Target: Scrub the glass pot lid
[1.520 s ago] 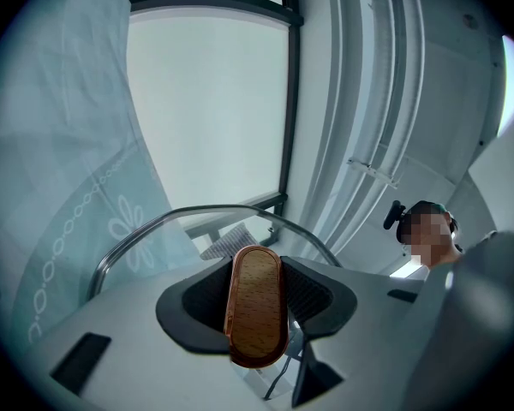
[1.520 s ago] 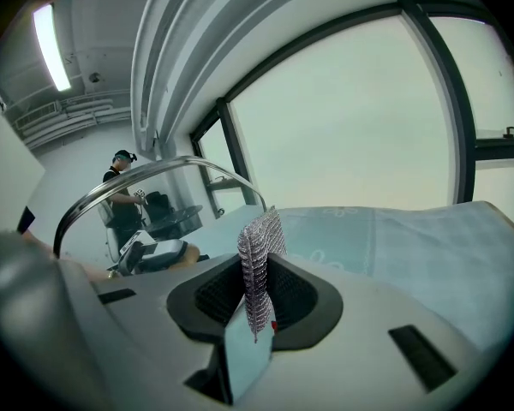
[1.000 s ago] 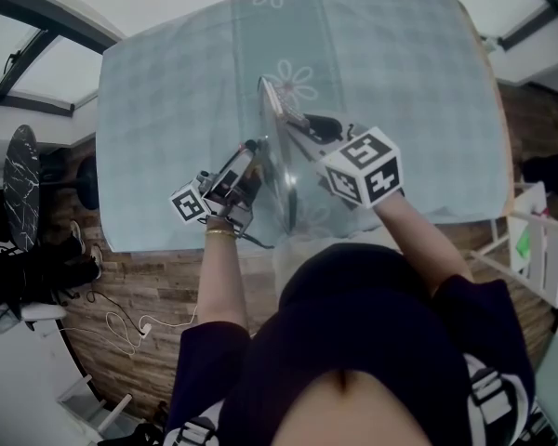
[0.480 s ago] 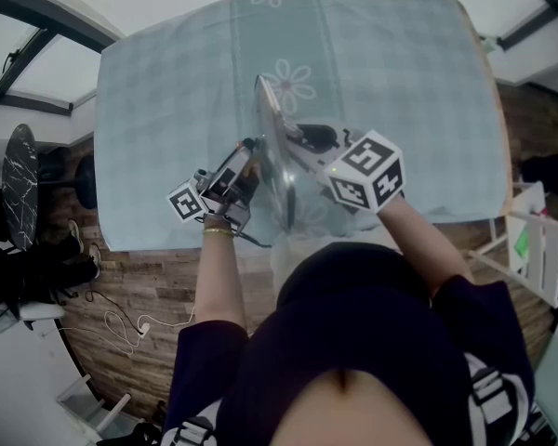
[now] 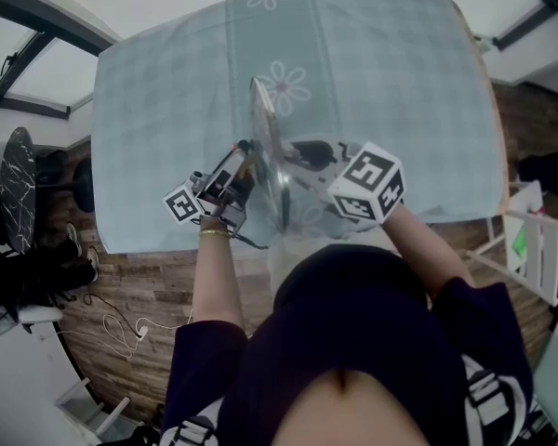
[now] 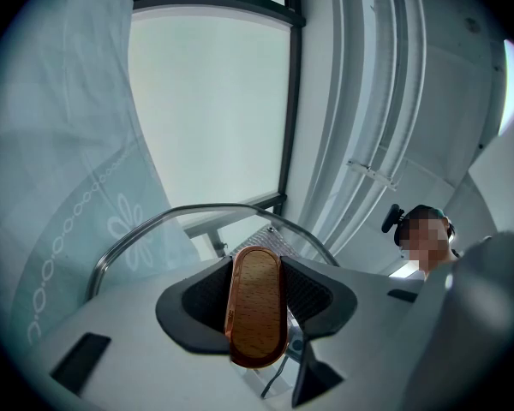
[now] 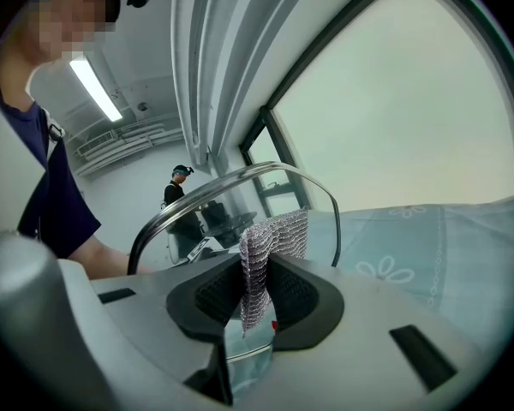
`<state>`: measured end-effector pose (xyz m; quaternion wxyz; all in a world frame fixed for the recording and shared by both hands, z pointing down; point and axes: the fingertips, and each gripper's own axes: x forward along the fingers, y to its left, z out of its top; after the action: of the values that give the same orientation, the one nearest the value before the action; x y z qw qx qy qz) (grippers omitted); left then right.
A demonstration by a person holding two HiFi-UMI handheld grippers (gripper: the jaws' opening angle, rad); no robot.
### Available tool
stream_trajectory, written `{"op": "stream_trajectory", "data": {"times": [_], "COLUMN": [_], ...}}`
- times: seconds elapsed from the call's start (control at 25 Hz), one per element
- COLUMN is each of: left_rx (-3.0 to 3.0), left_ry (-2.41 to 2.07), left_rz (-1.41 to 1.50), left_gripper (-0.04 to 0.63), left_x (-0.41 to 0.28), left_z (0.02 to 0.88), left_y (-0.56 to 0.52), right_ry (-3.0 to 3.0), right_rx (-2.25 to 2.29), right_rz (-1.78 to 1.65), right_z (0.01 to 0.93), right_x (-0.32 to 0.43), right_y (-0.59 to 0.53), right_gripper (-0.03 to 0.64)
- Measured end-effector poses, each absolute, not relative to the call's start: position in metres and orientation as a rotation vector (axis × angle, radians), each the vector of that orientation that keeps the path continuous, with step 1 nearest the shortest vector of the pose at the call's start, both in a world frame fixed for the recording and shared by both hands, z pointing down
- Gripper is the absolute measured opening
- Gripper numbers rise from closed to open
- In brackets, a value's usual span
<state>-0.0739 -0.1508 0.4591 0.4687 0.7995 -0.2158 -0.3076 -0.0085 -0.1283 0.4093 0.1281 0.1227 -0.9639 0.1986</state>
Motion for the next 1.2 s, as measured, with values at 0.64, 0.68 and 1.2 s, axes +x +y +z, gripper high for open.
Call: {"op": "stream_trajectory", "data": {"times": [0.64, 0.68, 1.2], "left_rx": [1.955, 1.956, 1.954], "left_ry": [-0.543, -0.545, -0.569], "left_rz": [-0.760, -0.759, -0.763], "left_gripper": [0.167, 0.167, 0.167], "left_x": [-0.074, -0.074, -0.075], "left_z": [0.460, 0.460, 0.459], "left_y": [-0.150, -0.151, -0.151], "right_ry": [-2.804, -2.796, -2.797], "right_rx": [0.168, 0.150, 0.063], "right_rz": [0.572, 0.575, 0.635], "right_z": [0.417, 0.418, 0.417], "right_x": [0.001, 0.002, 0.012], "right_y": [-0.082, -0.078, -0.039], "right_gripper": [0.081, 0.081, 0.081]}}
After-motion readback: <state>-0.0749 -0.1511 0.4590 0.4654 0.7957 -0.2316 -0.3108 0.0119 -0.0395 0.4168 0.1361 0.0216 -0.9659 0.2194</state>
